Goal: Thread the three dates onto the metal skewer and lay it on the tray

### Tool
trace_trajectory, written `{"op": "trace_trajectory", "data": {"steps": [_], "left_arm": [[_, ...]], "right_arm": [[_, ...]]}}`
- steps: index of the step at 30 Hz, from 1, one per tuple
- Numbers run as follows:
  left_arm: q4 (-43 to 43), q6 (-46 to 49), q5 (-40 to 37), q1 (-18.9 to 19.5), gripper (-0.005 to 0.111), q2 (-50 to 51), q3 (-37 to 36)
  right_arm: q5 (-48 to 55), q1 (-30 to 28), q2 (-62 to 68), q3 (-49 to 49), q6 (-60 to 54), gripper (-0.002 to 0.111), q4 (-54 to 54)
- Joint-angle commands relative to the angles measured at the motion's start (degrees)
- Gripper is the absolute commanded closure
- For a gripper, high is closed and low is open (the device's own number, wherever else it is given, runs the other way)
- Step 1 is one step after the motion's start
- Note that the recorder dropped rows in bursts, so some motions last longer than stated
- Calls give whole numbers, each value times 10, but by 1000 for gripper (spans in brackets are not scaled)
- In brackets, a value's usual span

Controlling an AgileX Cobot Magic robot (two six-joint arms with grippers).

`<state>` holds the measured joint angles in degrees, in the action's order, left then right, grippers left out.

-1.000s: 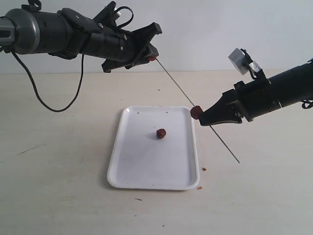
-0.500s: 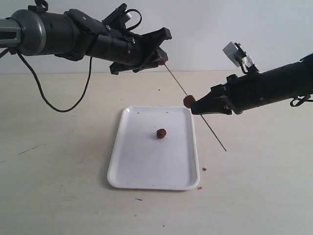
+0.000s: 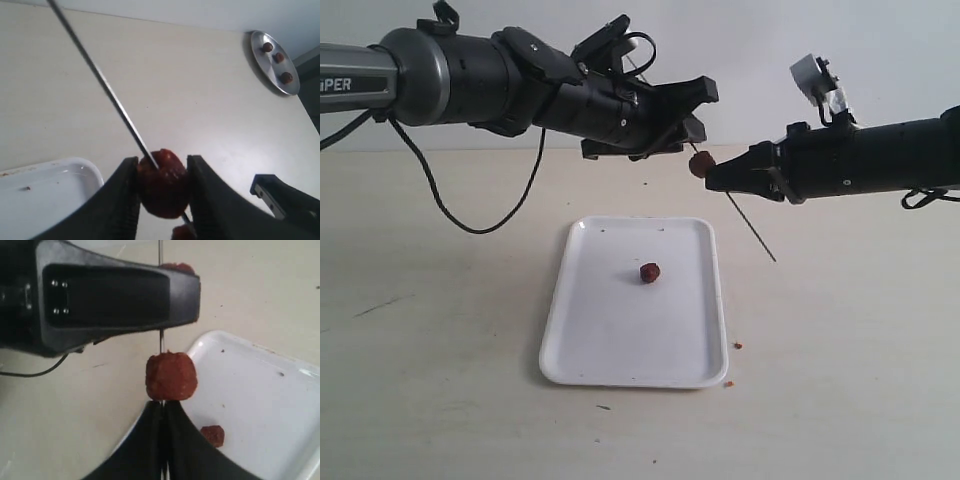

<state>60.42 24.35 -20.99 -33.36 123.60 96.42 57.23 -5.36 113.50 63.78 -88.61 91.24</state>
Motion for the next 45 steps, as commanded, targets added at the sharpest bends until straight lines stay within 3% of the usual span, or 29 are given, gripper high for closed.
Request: {"op": "trace_trajectory", "data": {"steps": [1,11,18,26,32,39,45], "left_arm": [[-1,9,-2,-8,73,-3,-1],[-2,29,11,-9,72,-3,-1],[-2,40,21,-9,46,-3,-1],[-7,42,42,-8,43,-15,-1],[-111,43,12,1,43,-29,-1],[-267,63,-71,2,43,-29,-1],[-417,35,-167,-20,43,-29,-1]], "right_arm": [[15,0,20,0,-34,108,47],[50,0,33,0,-62,108,63],[49,0,33,0,-62,108,58],[-4,-1,33,0,-60,108,52],[-7,-14,17,0,0,108,30],[-67,-72,-35,0,144,108,-128],[-57,-80,-61,0,199,108,-221]]}}
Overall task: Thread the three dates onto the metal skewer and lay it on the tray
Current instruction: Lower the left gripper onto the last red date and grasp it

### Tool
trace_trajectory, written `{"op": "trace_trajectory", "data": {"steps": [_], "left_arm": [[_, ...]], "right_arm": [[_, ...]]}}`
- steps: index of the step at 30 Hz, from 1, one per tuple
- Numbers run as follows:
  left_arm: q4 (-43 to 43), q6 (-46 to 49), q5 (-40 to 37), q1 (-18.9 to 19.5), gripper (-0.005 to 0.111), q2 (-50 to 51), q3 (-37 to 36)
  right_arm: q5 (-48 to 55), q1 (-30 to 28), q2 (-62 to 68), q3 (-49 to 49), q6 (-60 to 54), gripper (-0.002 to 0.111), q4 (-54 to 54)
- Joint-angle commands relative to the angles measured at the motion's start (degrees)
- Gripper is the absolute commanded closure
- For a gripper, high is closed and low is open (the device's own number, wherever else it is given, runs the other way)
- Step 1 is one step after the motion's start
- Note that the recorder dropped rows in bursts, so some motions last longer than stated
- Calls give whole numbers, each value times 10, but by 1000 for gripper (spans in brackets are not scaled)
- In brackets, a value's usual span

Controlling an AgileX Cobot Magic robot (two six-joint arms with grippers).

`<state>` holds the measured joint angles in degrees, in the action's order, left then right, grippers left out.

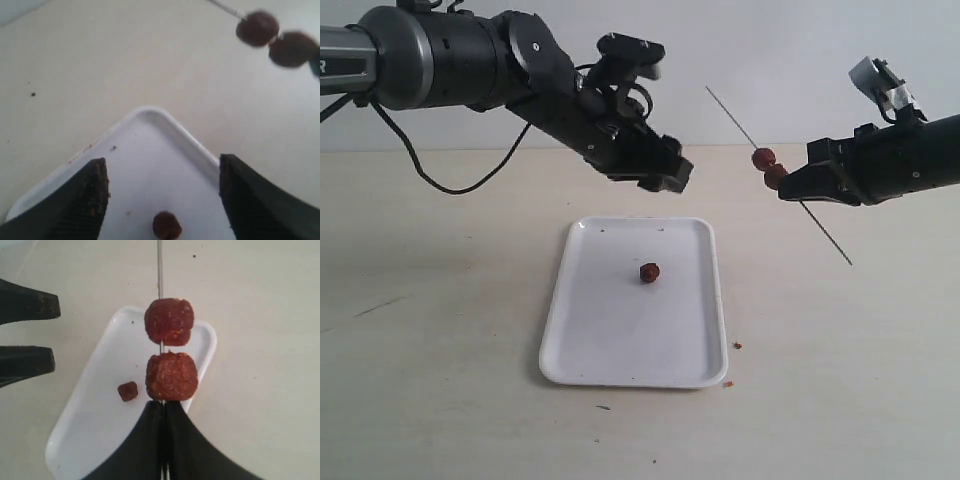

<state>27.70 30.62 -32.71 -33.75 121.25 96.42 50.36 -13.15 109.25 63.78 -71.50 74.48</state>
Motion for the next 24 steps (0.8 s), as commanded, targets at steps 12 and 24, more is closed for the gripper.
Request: {"op": "trace_trajectory", "data": {"steps": [12,24], "left_arm": [[-306,-342,-161,-68,43,64,65],[-299,-416,-266,-70,43,168,205]], "right_arm": [[36,-2,-18,0,27,108,-55],[42,-2,-18,0,26,108,-43]]}}
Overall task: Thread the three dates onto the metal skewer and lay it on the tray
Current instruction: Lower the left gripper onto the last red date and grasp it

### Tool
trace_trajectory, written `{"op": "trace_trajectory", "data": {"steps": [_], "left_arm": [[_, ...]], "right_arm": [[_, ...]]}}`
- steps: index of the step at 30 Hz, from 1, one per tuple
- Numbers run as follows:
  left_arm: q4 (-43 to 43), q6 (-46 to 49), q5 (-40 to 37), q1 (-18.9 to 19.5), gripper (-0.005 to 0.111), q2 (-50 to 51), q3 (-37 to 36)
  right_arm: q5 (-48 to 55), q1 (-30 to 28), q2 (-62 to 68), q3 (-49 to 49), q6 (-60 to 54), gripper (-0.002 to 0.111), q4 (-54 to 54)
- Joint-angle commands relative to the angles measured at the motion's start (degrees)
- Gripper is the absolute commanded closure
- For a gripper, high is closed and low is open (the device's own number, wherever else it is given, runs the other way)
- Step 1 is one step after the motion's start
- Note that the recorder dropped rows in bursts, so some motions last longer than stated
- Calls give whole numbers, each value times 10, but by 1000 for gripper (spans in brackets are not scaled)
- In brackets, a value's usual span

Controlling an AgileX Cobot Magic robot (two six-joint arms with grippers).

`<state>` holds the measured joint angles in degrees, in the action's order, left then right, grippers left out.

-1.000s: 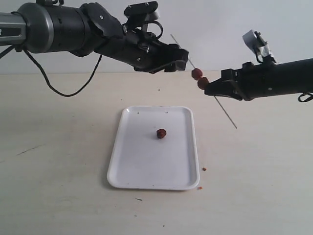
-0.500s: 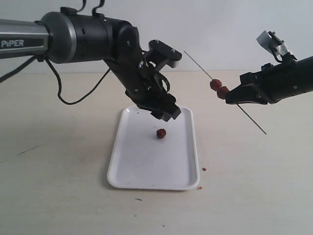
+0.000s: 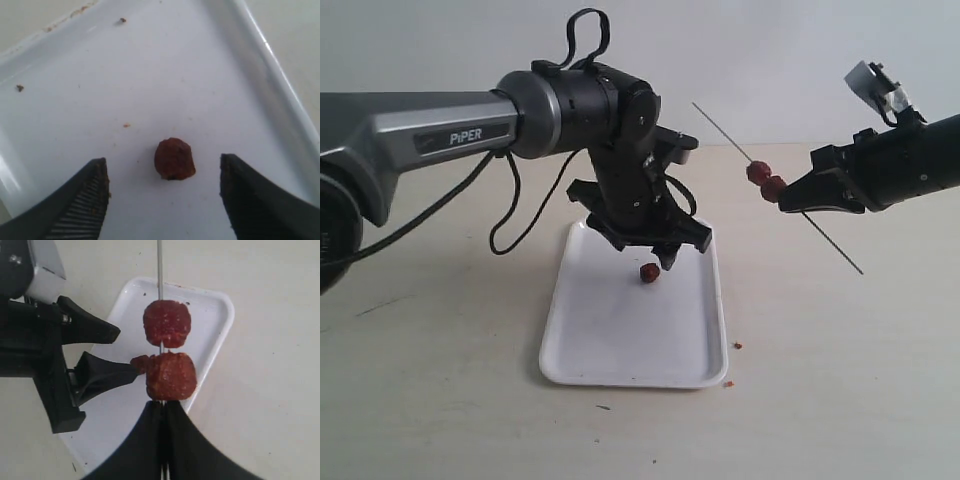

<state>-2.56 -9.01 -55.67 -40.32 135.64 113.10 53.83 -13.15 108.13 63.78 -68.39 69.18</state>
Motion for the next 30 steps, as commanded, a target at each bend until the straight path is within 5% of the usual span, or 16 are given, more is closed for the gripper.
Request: {"op": "trace_trajectory", "data": {"steps": [1,20,30], "left_arm": [[3,-21,-48,-4,43,32,48],[26,-21,-69,-4,44,77,98],[26,-17,-69,-4,58,80,98]], "right_arm": [[8,-2,-7,0,-5,108,11],[13,-2,-7,0,-6,108,17],[14,-2,-7,0,-6,108,18]]}}
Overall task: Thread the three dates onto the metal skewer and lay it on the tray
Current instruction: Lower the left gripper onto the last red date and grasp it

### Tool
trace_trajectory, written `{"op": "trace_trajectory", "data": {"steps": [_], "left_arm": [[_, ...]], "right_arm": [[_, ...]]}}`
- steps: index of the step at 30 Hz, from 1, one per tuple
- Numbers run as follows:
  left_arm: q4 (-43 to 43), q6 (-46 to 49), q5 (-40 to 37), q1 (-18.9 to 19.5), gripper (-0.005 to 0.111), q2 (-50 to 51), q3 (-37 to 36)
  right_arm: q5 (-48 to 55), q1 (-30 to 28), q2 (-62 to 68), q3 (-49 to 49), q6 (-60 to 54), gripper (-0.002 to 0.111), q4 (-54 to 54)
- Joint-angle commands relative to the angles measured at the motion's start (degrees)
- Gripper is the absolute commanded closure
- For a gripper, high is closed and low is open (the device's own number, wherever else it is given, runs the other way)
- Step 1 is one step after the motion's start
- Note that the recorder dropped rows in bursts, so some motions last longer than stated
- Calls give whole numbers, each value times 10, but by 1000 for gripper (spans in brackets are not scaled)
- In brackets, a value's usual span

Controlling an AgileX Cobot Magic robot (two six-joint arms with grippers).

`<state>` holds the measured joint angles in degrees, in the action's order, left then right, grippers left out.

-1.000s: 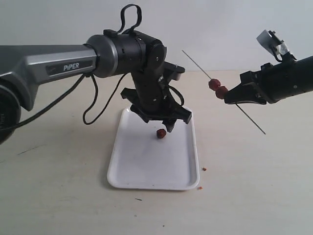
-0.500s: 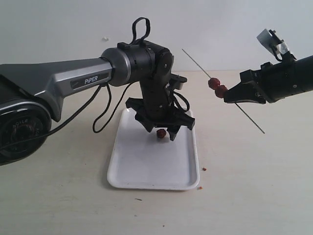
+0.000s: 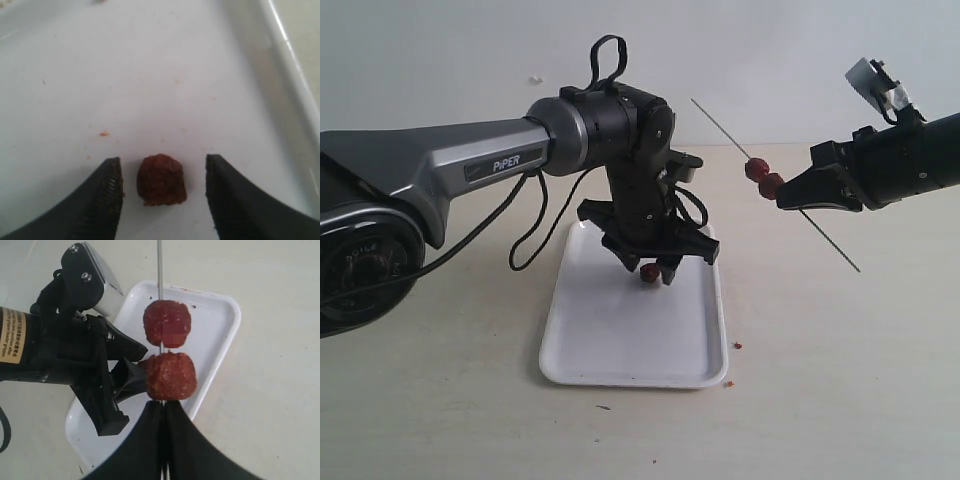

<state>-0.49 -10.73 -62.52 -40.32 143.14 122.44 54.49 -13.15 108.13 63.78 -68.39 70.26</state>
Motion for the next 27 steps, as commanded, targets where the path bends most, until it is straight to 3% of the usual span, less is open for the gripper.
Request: {"op": "trace_trajectory", "data": {"steps": [1,27], "left_arm": [[5,0,-2,-4,58,5,5],[12,0,-4,-4,58,6,5]], "right_arm": [[8,-2,-7,0,-6,108,7],[12,-2,-7,0,-8,108,9]]}}
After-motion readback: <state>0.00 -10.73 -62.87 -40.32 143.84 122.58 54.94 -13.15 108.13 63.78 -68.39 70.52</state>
